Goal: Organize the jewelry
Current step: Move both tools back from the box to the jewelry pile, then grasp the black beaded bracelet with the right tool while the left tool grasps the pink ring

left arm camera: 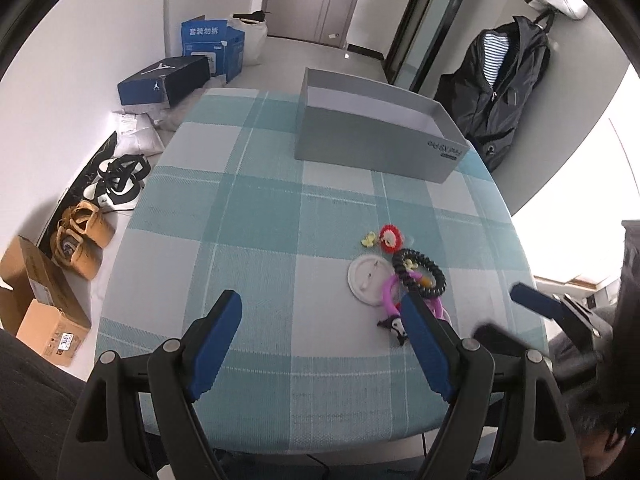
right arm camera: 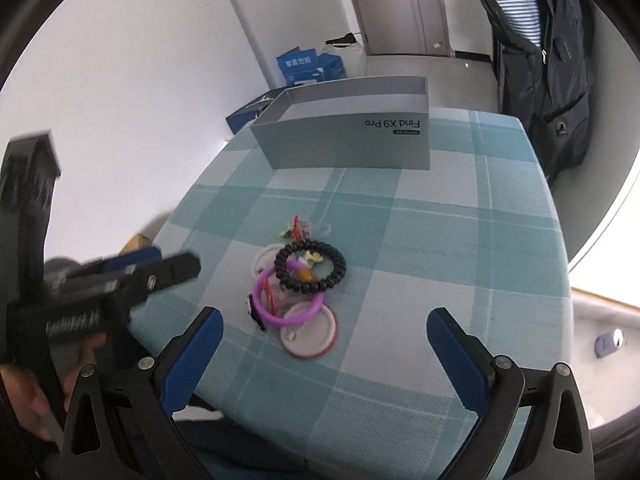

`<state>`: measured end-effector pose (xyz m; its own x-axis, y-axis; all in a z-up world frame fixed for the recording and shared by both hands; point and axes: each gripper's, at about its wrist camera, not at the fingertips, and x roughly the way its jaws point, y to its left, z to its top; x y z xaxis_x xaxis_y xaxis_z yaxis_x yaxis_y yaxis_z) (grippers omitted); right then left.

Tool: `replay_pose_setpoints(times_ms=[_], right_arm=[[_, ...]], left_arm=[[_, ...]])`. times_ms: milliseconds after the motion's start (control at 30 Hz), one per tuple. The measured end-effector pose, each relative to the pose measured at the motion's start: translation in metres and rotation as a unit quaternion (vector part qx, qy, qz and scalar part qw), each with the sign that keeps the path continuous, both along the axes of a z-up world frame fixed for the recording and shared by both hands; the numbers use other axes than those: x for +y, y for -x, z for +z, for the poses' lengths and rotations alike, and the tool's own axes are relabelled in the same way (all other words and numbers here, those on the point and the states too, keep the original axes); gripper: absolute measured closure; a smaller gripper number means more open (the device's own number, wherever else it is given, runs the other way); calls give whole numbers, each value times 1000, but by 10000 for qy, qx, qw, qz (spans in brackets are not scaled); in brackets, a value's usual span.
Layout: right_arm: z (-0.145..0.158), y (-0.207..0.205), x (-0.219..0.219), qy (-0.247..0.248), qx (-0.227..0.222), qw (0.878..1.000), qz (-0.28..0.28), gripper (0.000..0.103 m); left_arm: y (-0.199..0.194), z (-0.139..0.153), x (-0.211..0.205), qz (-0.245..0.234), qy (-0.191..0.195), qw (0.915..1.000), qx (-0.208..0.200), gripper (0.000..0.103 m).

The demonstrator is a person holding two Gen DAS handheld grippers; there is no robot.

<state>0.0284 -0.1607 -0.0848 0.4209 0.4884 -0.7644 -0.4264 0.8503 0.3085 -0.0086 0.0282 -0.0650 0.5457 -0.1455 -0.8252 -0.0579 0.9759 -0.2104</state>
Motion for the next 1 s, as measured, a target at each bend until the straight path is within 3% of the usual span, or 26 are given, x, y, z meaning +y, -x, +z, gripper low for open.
replay_pose_setpoints(times_ms=[233,433,533,633,767,1000], right_arm=[[-17,-26,15,-140,402,9991,-77,9],[-21,-32,36,20,347,9994,53,13],[-23,-34,43,139,285,9994,132,27],[-23,-33,48,308,171,9992,161,29],[-23,-31,46,414,94,9989,175,51],[-21,-32,38,251,93,9995,138,57]], left_arm=[[0,-15,6,-23,35,9996,294,25],[-2,-19,19,140,158,9992,338,25],[-4,-23,24,223,233,9987,401,25],[-5,-25,27,263,286,9982,447,25],[-5,-26,25,233,288,9982,472,25],[-7,-26,18,95,261,9985,473,25]])
